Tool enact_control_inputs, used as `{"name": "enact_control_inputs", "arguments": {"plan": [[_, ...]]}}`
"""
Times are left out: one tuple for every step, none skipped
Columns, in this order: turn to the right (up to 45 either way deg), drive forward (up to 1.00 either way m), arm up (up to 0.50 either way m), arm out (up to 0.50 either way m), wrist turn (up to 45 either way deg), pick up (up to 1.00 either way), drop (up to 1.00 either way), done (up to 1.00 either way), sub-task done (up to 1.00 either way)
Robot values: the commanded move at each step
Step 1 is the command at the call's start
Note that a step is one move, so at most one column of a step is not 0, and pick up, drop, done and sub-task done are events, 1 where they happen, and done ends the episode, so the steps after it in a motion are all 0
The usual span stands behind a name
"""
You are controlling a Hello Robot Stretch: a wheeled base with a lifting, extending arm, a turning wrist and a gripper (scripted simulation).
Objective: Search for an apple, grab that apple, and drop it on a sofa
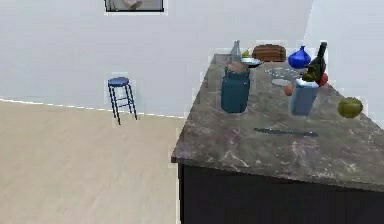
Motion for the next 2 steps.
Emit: {"name": "enact_control_inputs", "arguments": {"plan": [[45.0, 0.00, 0.00, 0.00, 0.0, 0.00, 0.00, 0.00, 0.00], [9.0, 0.00, 0.00, 0.00, 0.0, 0.00, 0.00, 0.00, 0.00]]}}
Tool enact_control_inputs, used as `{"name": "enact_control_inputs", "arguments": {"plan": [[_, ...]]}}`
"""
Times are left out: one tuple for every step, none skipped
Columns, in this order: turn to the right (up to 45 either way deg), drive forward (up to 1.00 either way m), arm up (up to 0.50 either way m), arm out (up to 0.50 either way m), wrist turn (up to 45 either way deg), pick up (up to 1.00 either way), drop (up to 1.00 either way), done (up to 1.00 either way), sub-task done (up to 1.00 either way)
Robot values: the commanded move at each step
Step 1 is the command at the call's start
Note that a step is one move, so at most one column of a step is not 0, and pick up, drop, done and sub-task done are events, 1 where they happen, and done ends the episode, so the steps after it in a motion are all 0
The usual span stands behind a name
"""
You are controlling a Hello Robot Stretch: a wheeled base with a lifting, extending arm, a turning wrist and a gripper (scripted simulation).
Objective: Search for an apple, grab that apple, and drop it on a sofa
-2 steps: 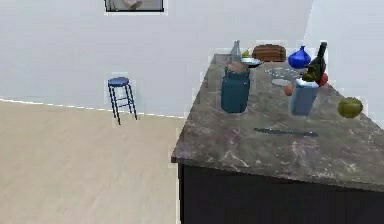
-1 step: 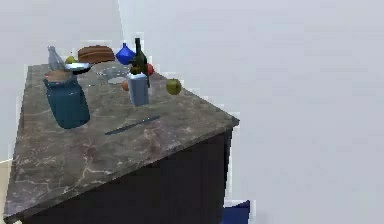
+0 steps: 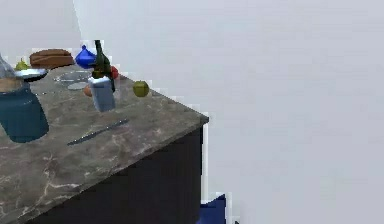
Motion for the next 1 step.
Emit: {"name": "enact_control_inputs", "arguments": {"plan": [[0.0, 0.35, 0.00, 0.00, 0.0, 0.00, 0.00, 0.00, 0.00]]}}
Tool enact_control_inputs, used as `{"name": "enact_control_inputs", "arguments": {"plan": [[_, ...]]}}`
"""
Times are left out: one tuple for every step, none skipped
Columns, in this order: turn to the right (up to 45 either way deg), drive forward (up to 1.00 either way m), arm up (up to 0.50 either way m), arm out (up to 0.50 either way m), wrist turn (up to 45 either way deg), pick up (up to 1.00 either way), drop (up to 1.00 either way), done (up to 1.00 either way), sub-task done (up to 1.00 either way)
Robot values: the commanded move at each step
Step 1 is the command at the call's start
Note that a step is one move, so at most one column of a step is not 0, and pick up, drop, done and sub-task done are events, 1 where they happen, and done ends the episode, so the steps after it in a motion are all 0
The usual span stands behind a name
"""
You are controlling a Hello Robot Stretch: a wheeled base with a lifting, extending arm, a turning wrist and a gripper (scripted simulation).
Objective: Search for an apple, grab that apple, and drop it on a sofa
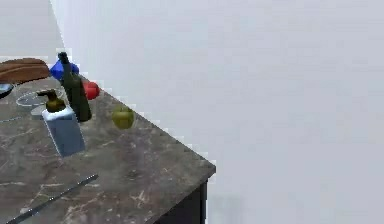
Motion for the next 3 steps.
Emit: {"name": "enact_control_inputs", "arguments": {"plan": [[-45.0, 0.00, 0.00, 0.00, 0.0, 0.00, 0.00, 0.00, 0.00], [-45.0, 0.00, 0.00, 0.00, 0.0, 0.00, 0.00, 0.00, 0.00], [-18.0, 0.00, 0.00, 0.00, 0.0, 0.00, 0.00, 0.00, 0.00]]}}
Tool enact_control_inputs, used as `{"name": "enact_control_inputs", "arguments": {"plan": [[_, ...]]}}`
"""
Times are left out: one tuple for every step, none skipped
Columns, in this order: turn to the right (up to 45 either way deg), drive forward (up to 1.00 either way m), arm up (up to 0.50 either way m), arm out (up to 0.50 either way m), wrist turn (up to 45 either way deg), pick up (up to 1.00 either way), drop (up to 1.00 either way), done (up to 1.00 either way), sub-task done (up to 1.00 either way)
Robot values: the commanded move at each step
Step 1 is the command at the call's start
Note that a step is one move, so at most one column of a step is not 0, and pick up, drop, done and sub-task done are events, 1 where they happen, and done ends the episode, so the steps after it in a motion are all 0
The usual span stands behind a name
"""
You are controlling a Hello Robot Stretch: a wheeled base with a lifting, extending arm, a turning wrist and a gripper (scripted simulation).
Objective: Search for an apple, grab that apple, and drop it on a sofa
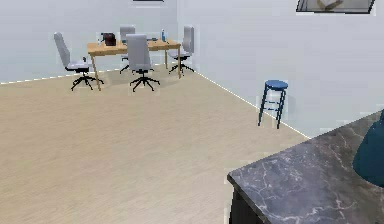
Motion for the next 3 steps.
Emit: {"name": "enact_control_inputs", "arguments": {"plan": [[0.0, 0.00, 0.50, 0.00, 0.0, 0.00, 0.00, 0.00, 0.00], [0.0, 0.00, 0.38, 0.00, 0.0, 0.00, 0.00, 0.00, 0.00], [0.0, 0.00, 0.00, 0.50, 0.0, 0.00, 0.00, 0.00, 0.00]]}}
